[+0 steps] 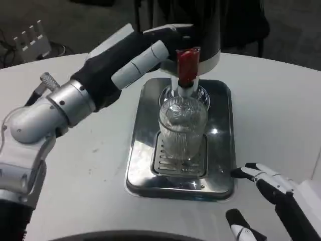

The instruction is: Grasp the cup under the faucet to collect the drink, then remove the cup.

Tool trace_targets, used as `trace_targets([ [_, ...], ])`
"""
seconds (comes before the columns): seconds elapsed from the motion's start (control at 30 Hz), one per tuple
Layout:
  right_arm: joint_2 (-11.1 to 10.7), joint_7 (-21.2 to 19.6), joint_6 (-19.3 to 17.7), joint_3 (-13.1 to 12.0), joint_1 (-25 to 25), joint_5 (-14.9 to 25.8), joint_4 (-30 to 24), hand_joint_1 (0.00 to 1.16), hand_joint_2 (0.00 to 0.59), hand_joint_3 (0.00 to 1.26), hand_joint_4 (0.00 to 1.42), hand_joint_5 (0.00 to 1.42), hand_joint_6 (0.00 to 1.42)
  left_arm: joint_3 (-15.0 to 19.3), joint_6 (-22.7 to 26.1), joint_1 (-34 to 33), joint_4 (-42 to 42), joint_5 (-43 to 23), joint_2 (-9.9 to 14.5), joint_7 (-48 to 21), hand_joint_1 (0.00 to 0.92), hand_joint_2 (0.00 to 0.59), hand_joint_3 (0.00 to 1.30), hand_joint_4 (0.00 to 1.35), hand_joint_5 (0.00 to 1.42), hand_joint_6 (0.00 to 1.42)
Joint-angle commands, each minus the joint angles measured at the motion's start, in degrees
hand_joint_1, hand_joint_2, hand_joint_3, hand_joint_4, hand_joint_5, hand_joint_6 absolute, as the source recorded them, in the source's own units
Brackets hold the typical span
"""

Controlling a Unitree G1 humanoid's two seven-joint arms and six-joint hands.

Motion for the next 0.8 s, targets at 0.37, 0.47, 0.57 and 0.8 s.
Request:
trace_targets([
  [0.37,4.8,-0.2,-0.1,0.6,1.9,0.4,-0.9,0.32,0.463,0.24,0.14,0.19,0.20,-4.0,-6.3,-3.7,7.5,6.7,-1.2,-3.4,0.000,0.110,0.25,0.21,0.32,0.41],
  [0.47,4.9,-0.1,0.1,0.8,1.7,0.2,-0.9,0.32,0.463,0.24,0.14,0.19,0.20,-4.7,-8.1,-3.7,7.8,8.0,-1.1,-3.6,0.000,0.110,0.25,0.22,0.32,0.41],
  [0.57,4.8,0.0,0.1,0.8,1.5,0.1,-0.9,0.32,0.463,0.24,0.14,0.19,0.20,-5.3,-9.6,-3.7,8.0,9.2,-1.0,-3.7,0.000,0.110,0.25,0.22,0.32,0.41],
  [0.8,5.1,-0.1,0.3,0.8,1.6,0.2,-0.9,0.32,0.463,0.24,0.14,0.19,0.20,-6.0,-12.0,-4.5,8.1,10.8,-1.4,-3.6,0.000,0.110,0.25,0.22,0.33,0.42],
])
